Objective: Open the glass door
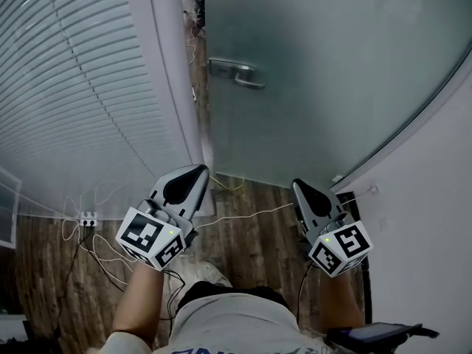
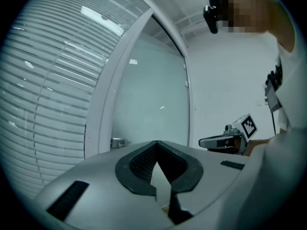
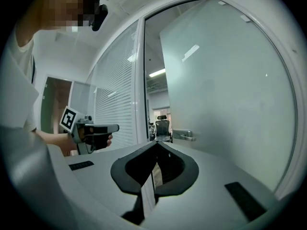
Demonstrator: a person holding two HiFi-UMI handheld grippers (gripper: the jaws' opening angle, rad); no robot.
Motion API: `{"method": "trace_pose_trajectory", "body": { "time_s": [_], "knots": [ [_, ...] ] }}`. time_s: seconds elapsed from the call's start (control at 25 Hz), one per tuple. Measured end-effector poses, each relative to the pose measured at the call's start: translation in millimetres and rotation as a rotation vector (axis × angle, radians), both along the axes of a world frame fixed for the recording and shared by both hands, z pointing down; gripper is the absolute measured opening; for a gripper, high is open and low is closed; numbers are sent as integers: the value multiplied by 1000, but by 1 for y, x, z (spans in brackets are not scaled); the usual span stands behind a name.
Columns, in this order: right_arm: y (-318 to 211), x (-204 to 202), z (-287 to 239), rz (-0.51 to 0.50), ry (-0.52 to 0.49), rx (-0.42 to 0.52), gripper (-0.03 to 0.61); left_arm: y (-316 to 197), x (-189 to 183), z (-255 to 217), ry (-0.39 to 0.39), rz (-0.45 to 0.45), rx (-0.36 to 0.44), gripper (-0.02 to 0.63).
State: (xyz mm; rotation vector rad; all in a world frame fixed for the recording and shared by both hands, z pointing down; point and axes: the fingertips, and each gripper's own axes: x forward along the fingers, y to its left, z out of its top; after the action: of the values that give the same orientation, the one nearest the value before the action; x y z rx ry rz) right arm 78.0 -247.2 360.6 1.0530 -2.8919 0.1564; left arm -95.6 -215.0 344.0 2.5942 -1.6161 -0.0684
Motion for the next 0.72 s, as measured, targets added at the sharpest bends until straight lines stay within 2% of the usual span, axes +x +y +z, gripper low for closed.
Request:
{"method": "trace_pose_trajectory", "body": {
  "time_s": [0.4,0.72],
  "knots": [
    [61,64,0,-20,11,43,3,64,63,0,8,-34,-1,-2],
    [133,113,29,-53,10,74,2,138,112,27,-17,-78,1,0]
  ]
}}
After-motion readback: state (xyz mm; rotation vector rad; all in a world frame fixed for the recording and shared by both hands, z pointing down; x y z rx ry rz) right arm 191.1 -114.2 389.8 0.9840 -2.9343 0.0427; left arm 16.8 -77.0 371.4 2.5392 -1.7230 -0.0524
